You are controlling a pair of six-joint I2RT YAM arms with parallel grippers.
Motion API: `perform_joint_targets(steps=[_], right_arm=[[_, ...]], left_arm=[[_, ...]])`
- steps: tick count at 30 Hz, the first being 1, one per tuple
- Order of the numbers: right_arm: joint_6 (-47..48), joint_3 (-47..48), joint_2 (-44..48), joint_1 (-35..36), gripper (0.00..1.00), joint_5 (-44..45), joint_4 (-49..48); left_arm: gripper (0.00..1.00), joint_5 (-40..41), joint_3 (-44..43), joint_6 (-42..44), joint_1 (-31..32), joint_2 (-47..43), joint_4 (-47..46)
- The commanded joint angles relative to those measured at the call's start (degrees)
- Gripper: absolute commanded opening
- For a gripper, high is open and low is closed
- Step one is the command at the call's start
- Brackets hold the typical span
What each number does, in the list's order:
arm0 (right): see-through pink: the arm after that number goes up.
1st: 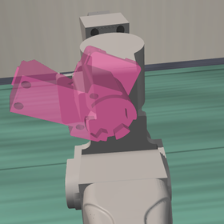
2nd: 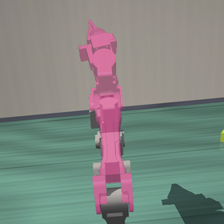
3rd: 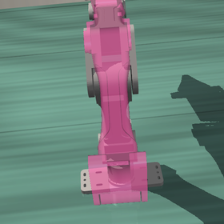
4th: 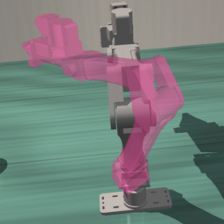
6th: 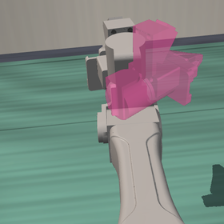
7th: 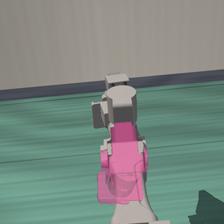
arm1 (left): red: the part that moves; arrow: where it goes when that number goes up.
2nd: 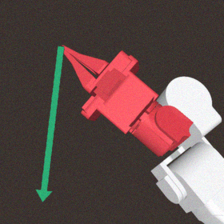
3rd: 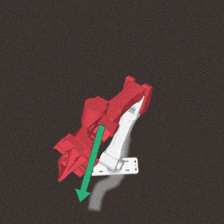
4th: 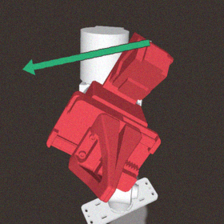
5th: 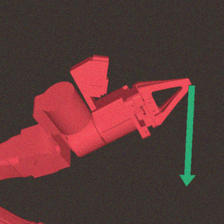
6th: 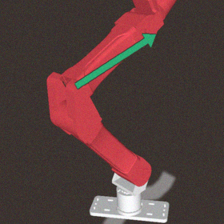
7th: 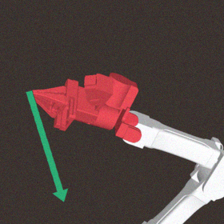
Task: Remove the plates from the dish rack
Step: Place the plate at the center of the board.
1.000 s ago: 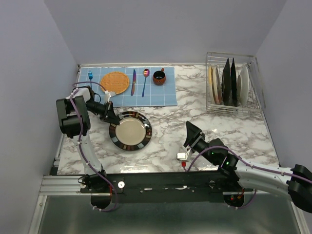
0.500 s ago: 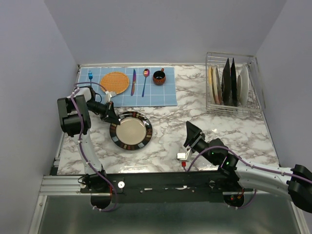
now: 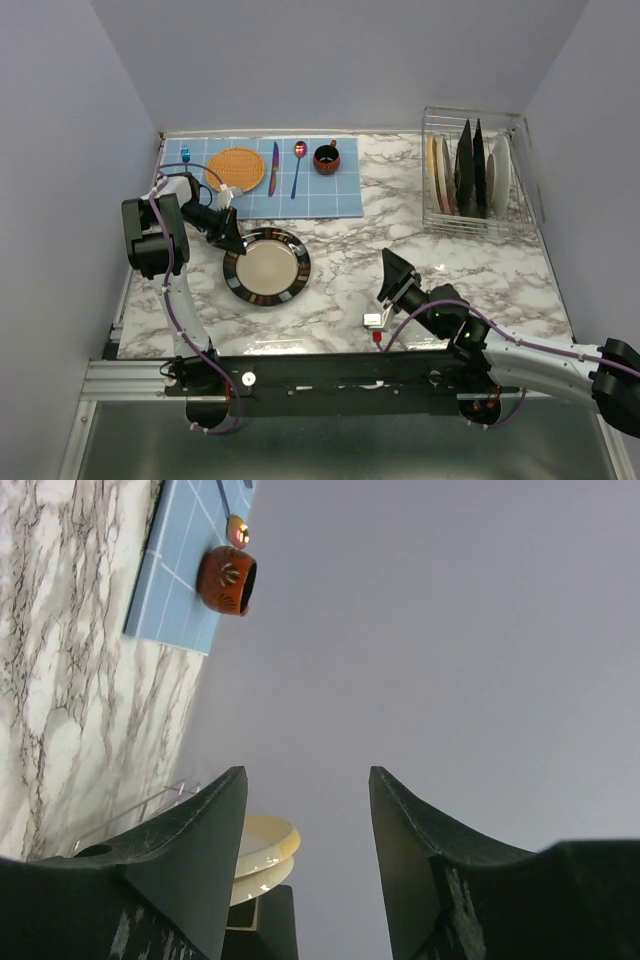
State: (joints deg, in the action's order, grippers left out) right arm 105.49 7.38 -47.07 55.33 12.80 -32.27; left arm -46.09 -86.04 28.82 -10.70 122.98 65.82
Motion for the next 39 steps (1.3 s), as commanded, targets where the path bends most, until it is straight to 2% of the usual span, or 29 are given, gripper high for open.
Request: perform_joint_targets(steps=[1, 8, 30, 39], right_arm=[[0.59, -0.61, 1.10, -0.13, 0.60, -0.84, -1.74], [0.68, -0.43, 1.28, -0.14, 0.59, -0.84, -1.74], [0.77, 0.45, 1.19, -0.13, 0.59, -0.76, -1.65], [0.68, 0.27, 2.33, -0.14, 0.59, -0.58, -1.74]], left_arm=[[0.23, 14.09, -1.41, 0.89, -0.64, 1.56, -8.17], [0.23, 17.17, -1.67, 0.45, -0.38, 2.00, -8.34], [0.38, 20.95, -1.67, -1.48, 0.94, 1.21, -9.31], [0.41, 22.79, -2.47, -2.63, 1.91, 1.48, -9.48]])
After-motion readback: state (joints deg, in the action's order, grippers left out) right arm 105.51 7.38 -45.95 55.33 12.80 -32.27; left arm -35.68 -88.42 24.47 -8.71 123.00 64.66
